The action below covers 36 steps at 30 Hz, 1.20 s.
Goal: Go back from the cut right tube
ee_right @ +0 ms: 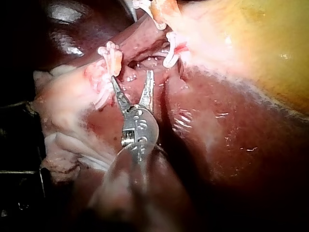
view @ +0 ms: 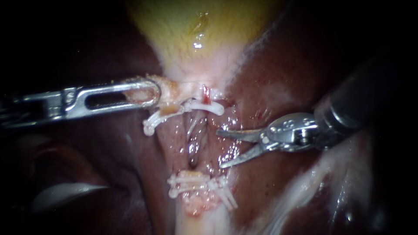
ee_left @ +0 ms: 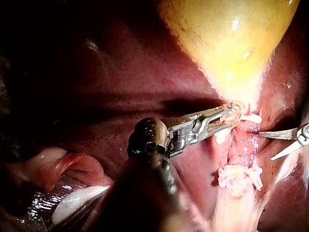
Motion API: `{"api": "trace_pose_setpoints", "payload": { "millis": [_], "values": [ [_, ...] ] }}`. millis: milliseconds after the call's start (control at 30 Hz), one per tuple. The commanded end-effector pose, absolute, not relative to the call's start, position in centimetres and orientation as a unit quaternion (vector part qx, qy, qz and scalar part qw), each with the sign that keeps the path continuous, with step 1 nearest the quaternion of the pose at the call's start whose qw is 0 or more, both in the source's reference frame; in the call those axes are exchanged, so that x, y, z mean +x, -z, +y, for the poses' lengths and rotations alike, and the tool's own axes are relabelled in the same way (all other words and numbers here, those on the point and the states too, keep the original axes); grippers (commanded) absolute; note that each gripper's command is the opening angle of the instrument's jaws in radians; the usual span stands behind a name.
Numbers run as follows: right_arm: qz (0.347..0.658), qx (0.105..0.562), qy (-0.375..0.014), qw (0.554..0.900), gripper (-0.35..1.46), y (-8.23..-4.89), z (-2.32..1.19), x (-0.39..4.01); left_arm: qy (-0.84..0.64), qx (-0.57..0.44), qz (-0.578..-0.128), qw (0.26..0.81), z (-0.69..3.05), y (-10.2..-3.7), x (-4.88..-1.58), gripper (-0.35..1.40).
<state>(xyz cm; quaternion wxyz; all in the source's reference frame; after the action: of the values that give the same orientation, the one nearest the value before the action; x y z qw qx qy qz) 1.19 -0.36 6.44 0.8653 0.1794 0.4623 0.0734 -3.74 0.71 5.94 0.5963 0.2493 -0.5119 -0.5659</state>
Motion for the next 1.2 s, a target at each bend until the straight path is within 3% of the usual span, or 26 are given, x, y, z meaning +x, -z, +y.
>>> {"api": "trace_pose_setpoints", "payload": {
  "millis": [33, 400, 733, 1200],
  "values": [
    [0.459, 0.172, -0.073, 0.869, 1.45, -6.41, -0.32, 1.12, 0.566, 0.249, -0.512, 0.596, 0.71, -5.94, -3.74, -0.35],
    [0.441, 0.141, -0.074, 0.883, 1.45, -6.18, -0.13, 0.69, 0.566, 0.249, -0.512, 0.596, 0.71, -5.95, -3.74, -0.35],
    [0.444, 0.140, -0.072, 0.882, 1.45, -6.16, -0.12, 0.66, 0.565, 0.248, -0.513, 0.597, 0.73, -6.03, -3.77, -0.35],
    [0.445, 0.141, -0.071, 0.882, 1.45, -6.14, -0.14, 0.64, 0.564, 0.241, -0.516, 0.598, 0.82, -6.61, -4.01, -0.35]
  ]
}}
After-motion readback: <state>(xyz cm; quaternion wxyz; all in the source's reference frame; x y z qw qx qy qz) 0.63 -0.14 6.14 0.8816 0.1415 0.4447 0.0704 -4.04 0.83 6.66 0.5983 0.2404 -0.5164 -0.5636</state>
